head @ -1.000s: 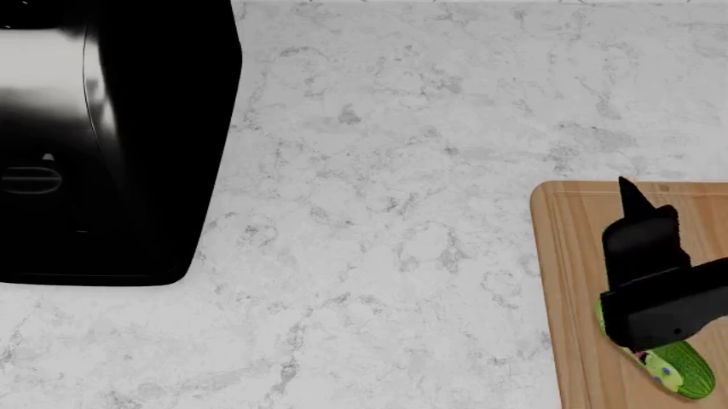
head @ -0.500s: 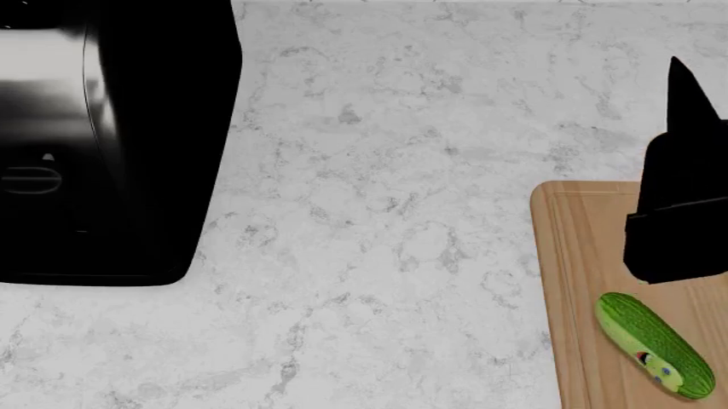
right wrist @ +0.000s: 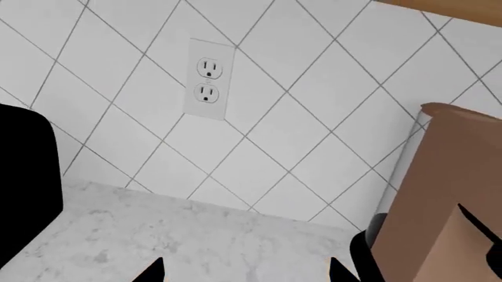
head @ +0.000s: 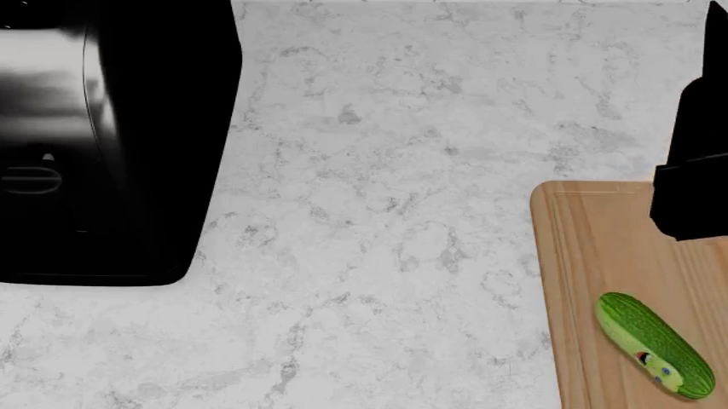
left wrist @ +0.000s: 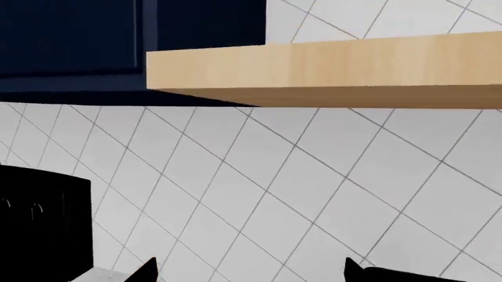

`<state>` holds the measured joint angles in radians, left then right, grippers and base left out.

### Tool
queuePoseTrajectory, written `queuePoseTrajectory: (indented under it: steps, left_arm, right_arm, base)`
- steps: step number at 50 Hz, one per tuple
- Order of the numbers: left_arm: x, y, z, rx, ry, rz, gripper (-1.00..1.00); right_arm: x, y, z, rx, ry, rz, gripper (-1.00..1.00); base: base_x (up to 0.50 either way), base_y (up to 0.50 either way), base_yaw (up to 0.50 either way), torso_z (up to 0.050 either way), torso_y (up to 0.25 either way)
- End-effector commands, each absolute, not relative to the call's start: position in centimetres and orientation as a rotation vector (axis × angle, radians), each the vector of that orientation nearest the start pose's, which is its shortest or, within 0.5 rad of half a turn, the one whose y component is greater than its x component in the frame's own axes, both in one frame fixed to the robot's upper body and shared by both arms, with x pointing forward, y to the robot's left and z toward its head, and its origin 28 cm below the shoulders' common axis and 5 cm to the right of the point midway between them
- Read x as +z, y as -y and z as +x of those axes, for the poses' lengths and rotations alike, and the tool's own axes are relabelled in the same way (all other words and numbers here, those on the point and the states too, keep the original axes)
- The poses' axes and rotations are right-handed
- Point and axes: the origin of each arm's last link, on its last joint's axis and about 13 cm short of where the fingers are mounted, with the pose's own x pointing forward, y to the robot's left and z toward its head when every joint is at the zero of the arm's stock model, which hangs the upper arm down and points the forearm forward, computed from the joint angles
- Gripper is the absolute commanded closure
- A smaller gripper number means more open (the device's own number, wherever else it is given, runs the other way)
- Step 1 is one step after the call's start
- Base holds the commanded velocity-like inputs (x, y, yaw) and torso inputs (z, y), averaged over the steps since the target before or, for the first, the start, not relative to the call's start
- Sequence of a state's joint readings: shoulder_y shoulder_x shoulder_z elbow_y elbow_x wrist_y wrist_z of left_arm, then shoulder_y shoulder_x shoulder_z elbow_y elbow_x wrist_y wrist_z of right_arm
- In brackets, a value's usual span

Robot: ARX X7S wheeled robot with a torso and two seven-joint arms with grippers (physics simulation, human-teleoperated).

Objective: Place the pickle and the onion on separate cutting boards.

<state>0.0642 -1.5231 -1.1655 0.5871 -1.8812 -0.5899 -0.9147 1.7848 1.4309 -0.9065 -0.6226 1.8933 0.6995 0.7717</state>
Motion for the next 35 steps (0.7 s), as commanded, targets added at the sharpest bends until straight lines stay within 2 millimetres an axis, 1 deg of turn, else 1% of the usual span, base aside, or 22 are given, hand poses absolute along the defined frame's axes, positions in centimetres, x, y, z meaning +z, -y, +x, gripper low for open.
queuePoseTrajectory:
  steps: [1,5,9,10,11,12,13,15,17,18,19,21,22,25,35]
  left_arm:
    - [40.5,-34.0,12.2,0.227,0.515,-0.049,-1.0]
    - [40.6,-34.4,12.6,0.206,0.514,-0.081,-1.0]
    - [40.7,-34.3,12.4,0.199,0.52,-0.076,-1.0]
    - [38.1,-38.7,13.4,0.529,0.383,-0.221,-1.0]
    - [34.4,-40.1,14.8,0.568,0.238,-0.265,-1.0]
    - [31.2,-38.7,16.3,0.491,0.041,-0.349,-1.0]
    - [30.6,-37.4,17.2,0.409,-0.062,-0.24,-1.0]
    - [32.3,-35.3,18.9,0.303,-0.041,-0.155,-1.0]
    - [34.4,-33.2,20.1,0.222,-0.012,-0.049,-1.0]
    - [36.2,-32.6,19.9,0.202,0.054,-0.015,-1.0]
    - [38.9,-32.5,18.9,0.197,0.178,-0.021,-1.0]
    - [43.9,-32.4,15.4,0.19,0.449,-0.039,-1.0]
    - [45.3,-32.4,14.0,0.188,0.54,-0.046,-1.0]
    - [45.7,-32.2,14.0,0.183,0.545,-0.033,-1.0]
    - [46.2,-32.1,13.8,0.182,0.556,-0.021,-1.0]
  right_arm:
    - [36.5,19.8,15.0,0.018,0.18,-0.207,-1.0]
    - [36.5,19.9,15.1,0.014,0.18,-0.208,-1.0]
    - [37.6,20.0,15.4,0.007,0.192,-0.213,-1.0]
    - [37.7,20.1,15.4,0.006,0.195,-0.211,-1.0]
    - [38.1,20.1,15.6,0.006,0.198,-0.21,-1.0]
    - [38.3,20.1,15.7,0.005,0.199,-0.209,-1.0]
    - [38.6,20.1,15.7,0.005,0.202,-0.209,-1.0]
    - [39.5,20.2,15.8,0.002,0.215,-0.209,-1.0]
    - [39.6,20.1,15.9,0.003,0.216,-0.211,-1.0]
    - [39.6,20.1,15.9,0.002,0.216,-0.212,-1.0]
    - [39.7,20.2,16.0,0.005,0.213,-0.208,-1.0]
    - [39.8,20.2,16.2,0.002,0.212,-0.208,-1.0]
    - [39.9,20.3,16.3,0.003,0.212,-0.207,-1.0]
    - [40.1,20.3,16.4,-0.001,0.216,-0.208,-1.0]
    - [40.1,20.5,16.0,-0.006,0.219,-0.218,-1.0]
  base:
    - [0.0,0.0,0.0,0.0,0.0]
    - [0.0,0.0,0.0,0.0,0.0]
    - [0.0,0.0,0.0,0.0,0.0]
    - [0.0,0.0,0.0,0.0,0.0]
    - [0.0,0.0,0.0,0.0,0.0]
    - [0.0,0.0,0.0,0.0,0.0]
    - [0.0,0.0,0.0,0.0,0.0]
    - [0.0,0.0,0.0,0.0,0.0]
    - [0.0,0.0,0.0,0.0,0.0]
    - [0.0,0.0,0.0,0.0,0.0]
    - [0.0,0.0,0.0,0.0,0.0]
    - [0.0,0.0,0.0,0.0,0.0]
    - [0.0,0.0,0.0,0.0,0.0]
    - [0.0,0.0,0.0,0.0,0.0]
    - [0.0,0.0,0.0,0.0,0.0]
